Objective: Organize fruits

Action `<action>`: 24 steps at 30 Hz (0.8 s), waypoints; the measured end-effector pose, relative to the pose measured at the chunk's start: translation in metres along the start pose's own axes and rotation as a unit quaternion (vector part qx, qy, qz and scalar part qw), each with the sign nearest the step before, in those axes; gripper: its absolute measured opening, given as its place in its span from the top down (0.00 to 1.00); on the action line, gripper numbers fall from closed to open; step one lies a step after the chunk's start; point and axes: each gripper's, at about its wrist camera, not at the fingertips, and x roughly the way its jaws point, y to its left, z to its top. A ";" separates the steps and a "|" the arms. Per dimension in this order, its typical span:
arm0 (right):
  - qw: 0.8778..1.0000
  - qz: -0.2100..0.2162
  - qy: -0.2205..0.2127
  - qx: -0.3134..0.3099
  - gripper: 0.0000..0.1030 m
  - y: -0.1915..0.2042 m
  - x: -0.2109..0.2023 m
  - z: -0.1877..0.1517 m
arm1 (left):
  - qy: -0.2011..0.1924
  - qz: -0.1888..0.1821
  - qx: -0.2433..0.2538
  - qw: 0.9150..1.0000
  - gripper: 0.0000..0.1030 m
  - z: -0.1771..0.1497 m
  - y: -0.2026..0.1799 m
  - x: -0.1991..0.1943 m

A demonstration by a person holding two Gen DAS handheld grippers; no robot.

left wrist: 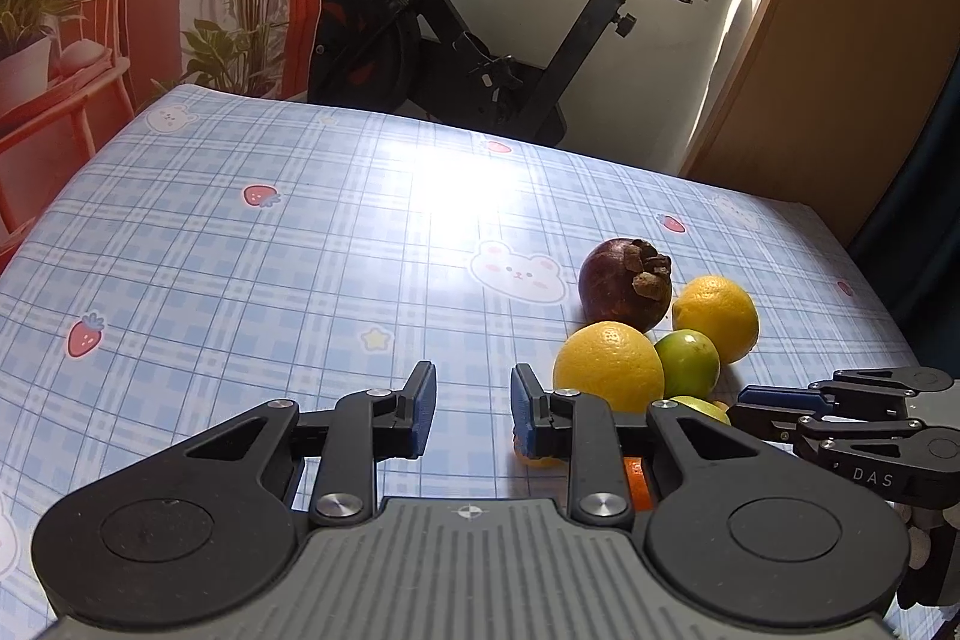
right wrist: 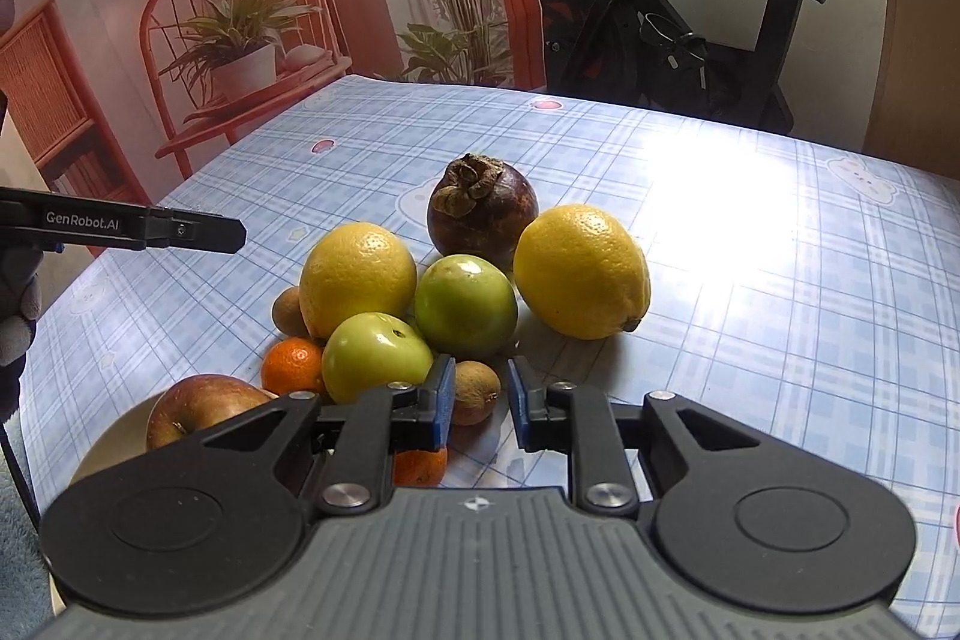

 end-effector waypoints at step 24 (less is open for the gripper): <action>0.999 -0.007 0.006 0.051 0.75 -0.017 -0.007 -0.003 | 0.019 -0.017 0.004 1.000 0.72 -0.002 -0.003 0.010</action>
